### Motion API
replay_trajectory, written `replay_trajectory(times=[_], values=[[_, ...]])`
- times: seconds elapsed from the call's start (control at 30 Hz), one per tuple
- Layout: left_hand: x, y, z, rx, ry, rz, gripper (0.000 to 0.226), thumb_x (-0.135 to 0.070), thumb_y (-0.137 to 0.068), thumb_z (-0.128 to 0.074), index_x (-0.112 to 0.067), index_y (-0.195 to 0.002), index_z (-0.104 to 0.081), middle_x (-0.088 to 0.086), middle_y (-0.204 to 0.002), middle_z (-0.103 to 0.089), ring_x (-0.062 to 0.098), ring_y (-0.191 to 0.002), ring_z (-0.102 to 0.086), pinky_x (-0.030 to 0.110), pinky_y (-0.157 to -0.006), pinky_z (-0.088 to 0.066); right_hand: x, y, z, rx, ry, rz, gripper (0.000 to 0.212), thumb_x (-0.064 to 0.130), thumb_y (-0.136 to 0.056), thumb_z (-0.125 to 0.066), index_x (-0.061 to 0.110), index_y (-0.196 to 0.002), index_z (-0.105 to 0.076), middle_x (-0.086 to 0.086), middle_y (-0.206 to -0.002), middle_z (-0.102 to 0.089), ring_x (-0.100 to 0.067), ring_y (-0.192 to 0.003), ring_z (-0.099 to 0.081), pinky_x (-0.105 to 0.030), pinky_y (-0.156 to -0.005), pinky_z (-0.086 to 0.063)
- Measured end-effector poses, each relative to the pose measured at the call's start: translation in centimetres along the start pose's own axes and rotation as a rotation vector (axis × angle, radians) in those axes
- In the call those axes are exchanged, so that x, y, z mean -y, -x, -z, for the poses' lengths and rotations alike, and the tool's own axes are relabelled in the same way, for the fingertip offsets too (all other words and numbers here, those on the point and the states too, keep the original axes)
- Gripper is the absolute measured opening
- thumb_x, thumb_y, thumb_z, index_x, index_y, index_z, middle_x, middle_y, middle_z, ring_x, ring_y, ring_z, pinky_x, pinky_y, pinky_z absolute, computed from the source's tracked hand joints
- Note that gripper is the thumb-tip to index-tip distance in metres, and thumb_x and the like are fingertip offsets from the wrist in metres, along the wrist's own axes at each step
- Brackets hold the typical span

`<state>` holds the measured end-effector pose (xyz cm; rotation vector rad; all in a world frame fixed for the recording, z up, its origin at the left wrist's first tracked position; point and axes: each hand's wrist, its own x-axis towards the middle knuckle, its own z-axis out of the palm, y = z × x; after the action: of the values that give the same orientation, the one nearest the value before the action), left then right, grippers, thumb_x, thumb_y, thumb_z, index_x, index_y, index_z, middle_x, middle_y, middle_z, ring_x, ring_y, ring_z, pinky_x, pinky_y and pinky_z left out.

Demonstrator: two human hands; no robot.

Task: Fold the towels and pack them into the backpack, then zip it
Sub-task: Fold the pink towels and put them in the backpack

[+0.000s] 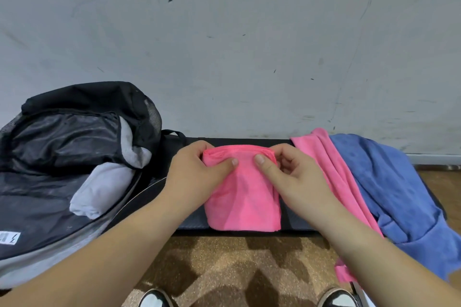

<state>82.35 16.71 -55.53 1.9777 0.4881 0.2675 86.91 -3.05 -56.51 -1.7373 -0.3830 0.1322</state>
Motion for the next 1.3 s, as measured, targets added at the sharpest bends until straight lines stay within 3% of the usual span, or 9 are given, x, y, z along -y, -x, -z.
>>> replay_trajectory(times=[0.1,0.3,0.53,0.67,0.77,0.9,1.03,1.2,1.3], values=[[-0.2,0.1,-0.2,0.008,-0.14,-0.035,0.029,-0.042,-0.077,-0.088,-0.022,-0.078,-0.067,-0.006,-0.069,-0.07,0.004,-0.062,-0.062,0.03,-0.062,-0.054,0.1,0.1,-0.8,-0.015,0.127,0.051,0.018,0.032,-0.094,-0.075,0.018,-0.088,-0.064,-0.009,-0.077,-0.068,-0.026,-0.069,-0.06,-0.043,-0.065,-0.051],[-1.4,1.1,-0.5,0.164,0.335,0.135,0.015,-0.016,-0.083,-0.087,-0.01,-0.094,-0.078,0.012,-0.083,-0.08,0.022,-0.076,-0.075,0.041,-0.074,-0.067,-0.8,-0.7,-0.5,-0.137,0.316,0.054,0.019,0.029,-0.092,-0.075,0.019,-0.084,-0.062,-0.001,-0.068,-0.066,-0.007,-0.05,-0.049,-0.026,-0.051,-0.041],[-0.8,1.1,-0.7,0.033,0.133,-0.12,0.006,-0.022,-0.092,-0.078,-0.023,-0.09,-0.073,-0.004,-0.08,-0.075,0.006,-0.065,-0.064,0.037,-0.073,-0.061,-0.1,-0.2,-1.5,-0.096,0.123,0.005,0.004,0.02,-0.095,-0.073,0.021,-0.09,-0.074,0.008,-0.073,-0.071,0.002,-0.061,-0.057,-0.016,-0.059,-0.046],[-0.4,1.3,-0.8,0.229,0.02,-0.306,0.017,-0.029,-0.097,-0.071,-0.038,-0.11,-0.066,-0.017,-0.1,-0.069,0.002,-0.078,-0.063,0.023,-0.073,-0.055,0.2,0.0,-1.4,-0.136,-0.005,-0.024,0.005,0.019,-0.096,-0.071,0.02,-0.093,-0.075,0.001,-0.071,-0.07,-0.004,-0.059,-0.059,-0.023,-0.054,-0.047],[0.4,0.7,-0.7,0.344,-0.004,-0.321,0.032,-0.03,-0.096,-0.071,-0.042,-0.124,-0.062,-0.011,-0.116,-0.065,0.013,-0.094,-0.065,0.034,-0.083,-0.059,0.3,-0.2,-0.9,-0.156,-0.042,-0.035,0.007,0.019,-0.097,-0.071,0.021,-0.096,-0.078,-0.003,-0.076,-0.074,-0.006,-0.061,-0.061,-0.02,-0.052,-0.046],[1.0,0.5,-1.0,0.314,-0.085,-0.382,0.034,-0.03,-0.098,-0.069,-0.041,-0.128,-0.058,-0.012,-0.107,-0.064,0.01,-0.081,-0.062,0.028,-0.076,-0.053,-0.1,-0.3,-0.9,-0.135,-0.013,-0.002,0.011,0.018,-0.098,-0.07,0.023,-0.102,-0.078,0.003,-0.09,-0.079,-0.007,-0.08,-0.07,-0.026,-0.071,-0.055],[0.6,0.5,-1.4,0.11,-0.065,-0.342,0.018,-0.025,-0.1,-0.065,-0.035,-0.115,-0.059,-0.025,-0.087,-0.062,-0.006,-0.071,-0.056,0.018,-0.068,-0.042,-0.1,0.1,-2.1,-0.013,0.048,0.08,0.022,0.018,-0.104,-0.061,0.031,-0.119,-0.069,0.021,-0.109,-0.074,0.007,-0.099,-0.067,-0.011,-0.085,-0.049],[0.3,0.5,-1.4,0.054,-0.1,-0.328,0.016,-0.028,-0.102,-0.062,-0.034,-0.117,-0.057,-0.022,-0.09,-0.061,-0.012,-0.071,-0.054,0.017,-0.067,-0.038,-1.3,-0.6,-2.0,0.079,0.148,0.098,0.038,0.024,-0.106,-0.058,0.035,-0.143,-0.059,0.018,-0.131,-0.069,-0.006,-0.124,-0.063,-0.031,-0.106,-0.049],[0.5,0.6,-1.5,-0.007,-0.091,-0.299,0.014,-0.028,-0.102,-0.061,-0.032,-0.114,-0.057,-0.02,-0.087,-0.061,-0.009,-0.068,-0.055,0.021,-0.067,-0.039,-1.6,-0.7,-1.9,0.022,0.187,0.111,0.038,0.021,-0.104,-0.061,0.034,-0.14,-0.063,0.022,-0.131,-0.069,-0.001,-0.125,-0.061,-0.027,-0.109,-0.047]])
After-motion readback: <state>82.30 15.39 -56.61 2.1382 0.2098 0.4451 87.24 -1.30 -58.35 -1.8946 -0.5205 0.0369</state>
